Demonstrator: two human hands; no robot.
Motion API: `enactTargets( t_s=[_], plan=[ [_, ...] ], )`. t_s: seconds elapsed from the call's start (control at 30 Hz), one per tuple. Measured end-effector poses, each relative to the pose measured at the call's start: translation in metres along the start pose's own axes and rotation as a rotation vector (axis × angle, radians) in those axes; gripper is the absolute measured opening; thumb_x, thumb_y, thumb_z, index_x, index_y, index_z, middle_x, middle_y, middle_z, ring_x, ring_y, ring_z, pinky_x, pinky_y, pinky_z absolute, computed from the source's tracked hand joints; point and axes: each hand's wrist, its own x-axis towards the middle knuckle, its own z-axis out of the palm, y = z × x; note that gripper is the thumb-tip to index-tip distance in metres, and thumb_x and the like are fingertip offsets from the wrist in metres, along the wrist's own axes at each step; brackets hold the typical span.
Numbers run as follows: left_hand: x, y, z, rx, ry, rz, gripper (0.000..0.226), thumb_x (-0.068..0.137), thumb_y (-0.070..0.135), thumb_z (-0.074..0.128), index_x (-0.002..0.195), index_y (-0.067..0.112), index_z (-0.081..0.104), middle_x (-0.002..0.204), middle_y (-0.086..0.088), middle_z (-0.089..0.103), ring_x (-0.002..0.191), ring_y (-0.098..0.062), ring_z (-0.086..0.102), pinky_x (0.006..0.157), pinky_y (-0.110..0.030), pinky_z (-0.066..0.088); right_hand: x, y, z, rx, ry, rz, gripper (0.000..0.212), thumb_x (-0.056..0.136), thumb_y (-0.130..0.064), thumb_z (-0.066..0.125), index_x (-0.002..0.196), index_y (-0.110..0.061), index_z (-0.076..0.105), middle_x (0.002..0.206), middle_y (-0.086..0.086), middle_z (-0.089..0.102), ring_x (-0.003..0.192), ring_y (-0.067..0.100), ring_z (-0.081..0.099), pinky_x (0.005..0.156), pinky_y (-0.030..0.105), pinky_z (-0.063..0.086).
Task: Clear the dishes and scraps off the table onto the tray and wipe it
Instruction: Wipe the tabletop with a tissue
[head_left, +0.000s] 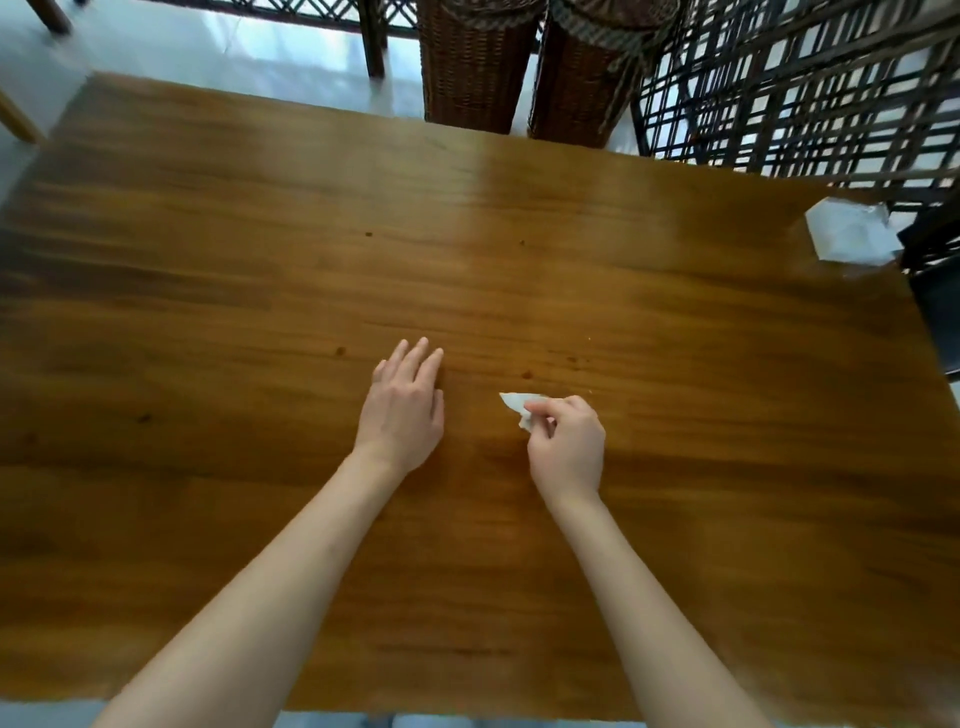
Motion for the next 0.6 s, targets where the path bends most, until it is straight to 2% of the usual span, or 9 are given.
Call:
enactTargets(
  t_s=[0.07, 0.17, 0.27, 0.43, 0.6],
  plan=[
    [0.017, -0.001, 0.007, -0.005, -0.017, 0.054, 0.049, 0.095, 0.02, 0.043, 0.143, 0.013, 0.034, 0.15, -0.008, 0.031, 0.141, -0.025, 0.021, 0.114, -0.036, 0.014, 0.014, -0.003, 0.008, -0.064, 0.03, 0.013, 0.02, 0.091, -0.01, 0.055, 0.101, -0.013, 0.072, 0.097, -0.001, 0.066, 0.099, 0.017, 0.054, 0.08, 0.024, 0.047],
    [0.04, 0.002, 0.017, -0.024, -0.038, 0.104, 0.049, 0.096, 0.018, 0.04, 0.144, 0.013, 0.033, 0.151, -0.008, 0.029, 0.142, -0.025, 0.02, 0.114, -0.038, 0.014, 0.032, -0.003, 0.016, -0.126, 0.069, 0.033, 0.02, 0.092, -0.011, 0.054, 0.102, -0.013, 0.071, 0.103, 0.001, 0.068, 0.101, 0.017, 0.052, 0.076, 0.018, 0.037],
    [0.061, 0.002, 0.023, -0.019, -0.036, 0.146, 0.048, 0.096, 0.018, 0.038, 0.144, 0.013, 0.033, 0.151, -0.009, 0.03, 0.142, -0.026, 0.019, 0.114, -0.039, 0.013, 0.048, -0.002, 0.02, -0.154, 0.098, 0.043, 0.021, 0.092, -0.011, 0.053, 0.102, -0.012, 0.071, 0.104, 0.002, 0.068, 0.101, 0.018, 0.052, 0.075, 0.018, 0.037],
    [0.077, 0.0, 0.028, -0.025, -0.041, 0.159, 0.051, 0.095, 0.022, 0.038, 0.145, 0.015, 0.03, 0.153, -0.007, 0.027, 0.143, -0.025, 0.016, 0.114, -0.038, 0.011, 0.072, -0.002, 0.025, -0.175, 0.058, 0.021, 0.023, 0.093, -0.009, 0.05, 0.105, -0.01, 0.07, 0.099, 0.006, 0.065, 0.098, 0.019, 0.051, 0.074, 0.022, 0.04],
    [0.076, 0.0, 0.027, -0.049, -0.021, 0.151, 0.05, 0.094, 0.021, 0.04, 0.144, 0.016, 0.033, 0.151, -0.007, 0.03, 0.142, -0.025, 0.018, 0.113, -0.037, 0.013, 0.038, -0.001, 0.023, -0.145, 0.01, -0.141, 0.015, 0.08, 0.005, 0.064, 0.087, -0.004, 0.073, 0.084, 0.008, 0.064, 0.083, 0.02, 0.058, 0.07, 0.016, 0.042]
  ],
)
